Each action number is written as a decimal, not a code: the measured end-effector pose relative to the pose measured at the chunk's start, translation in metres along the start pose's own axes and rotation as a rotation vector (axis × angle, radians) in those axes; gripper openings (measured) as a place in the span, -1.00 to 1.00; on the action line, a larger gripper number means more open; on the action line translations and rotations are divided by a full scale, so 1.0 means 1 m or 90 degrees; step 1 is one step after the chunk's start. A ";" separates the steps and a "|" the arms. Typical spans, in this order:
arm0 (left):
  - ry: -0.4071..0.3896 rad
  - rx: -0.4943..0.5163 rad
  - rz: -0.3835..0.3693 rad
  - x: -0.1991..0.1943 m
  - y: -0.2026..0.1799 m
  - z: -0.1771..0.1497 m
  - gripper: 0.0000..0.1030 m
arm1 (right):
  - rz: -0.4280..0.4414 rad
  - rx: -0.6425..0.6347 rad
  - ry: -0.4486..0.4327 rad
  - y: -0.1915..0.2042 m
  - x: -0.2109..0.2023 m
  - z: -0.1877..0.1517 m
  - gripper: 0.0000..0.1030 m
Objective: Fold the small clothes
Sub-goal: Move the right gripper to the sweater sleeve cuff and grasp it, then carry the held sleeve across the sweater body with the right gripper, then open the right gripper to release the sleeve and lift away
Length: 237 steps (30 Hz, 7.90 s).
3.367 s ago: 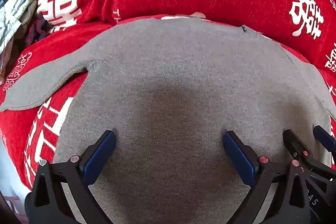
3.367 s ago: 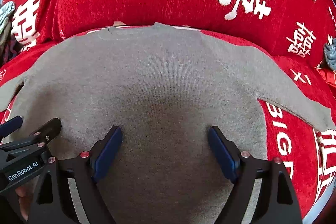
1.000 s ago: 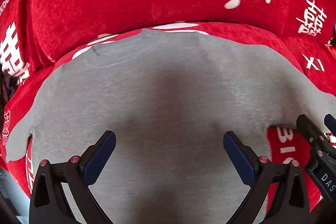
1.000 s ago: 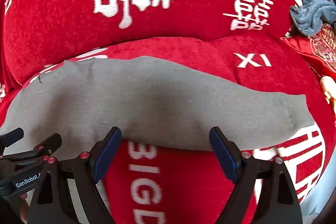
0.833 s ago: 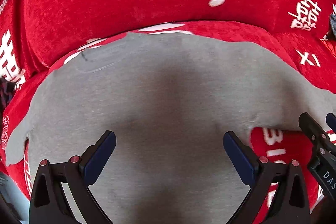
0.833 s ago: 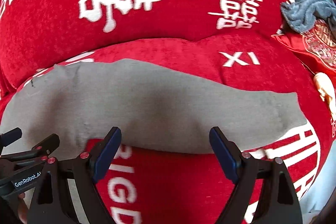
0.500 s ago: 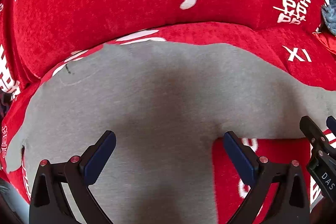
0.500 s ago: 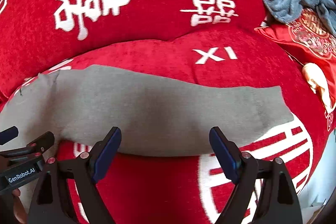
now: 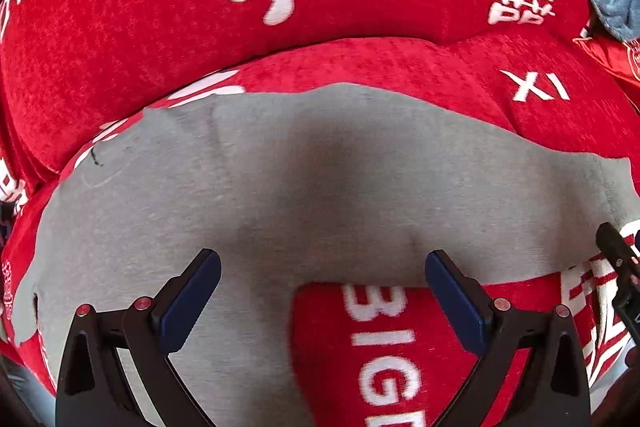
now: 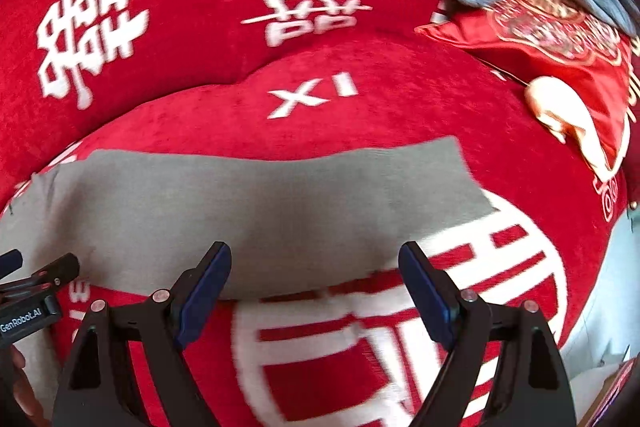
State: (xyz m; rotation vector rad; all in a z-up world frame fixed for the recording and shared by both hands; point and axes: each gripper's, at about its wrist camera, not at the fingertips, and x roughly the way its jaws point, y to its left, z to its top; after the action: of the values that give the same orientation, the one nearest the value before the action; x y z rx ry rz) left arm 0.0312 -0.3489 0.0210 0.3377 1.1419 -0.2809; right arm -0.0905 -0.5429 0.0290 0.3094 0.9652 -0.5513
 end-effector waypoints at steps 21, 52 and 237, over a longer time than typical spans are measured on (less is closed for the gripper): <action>0.007 0.022 -0.006 0.017 -0.039 0.008 0.99 | -0.055 0.026 0.000 -0.057 0.036 0.002 0.69; 0.027 -0.117 -0.021 0.045 0.042 0.022 0.99 | 0.187 0.146 -0.034 -0.063 0.065 0.031 0.01; -0.097 -0.223 0.043 0.003 0.302 -0.144 0.99 | 0.154 -0.250 0.016 0.361 -0.035 -0.085 0.94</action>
State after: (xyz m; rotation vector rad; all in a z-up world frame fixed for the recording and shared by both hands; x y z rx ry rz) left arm 0.0288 -0.0148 0.0002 0.0434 1.0051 -0.0433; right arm 0.0409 -0.1948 0.0148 0.0787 1.0200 -0.1308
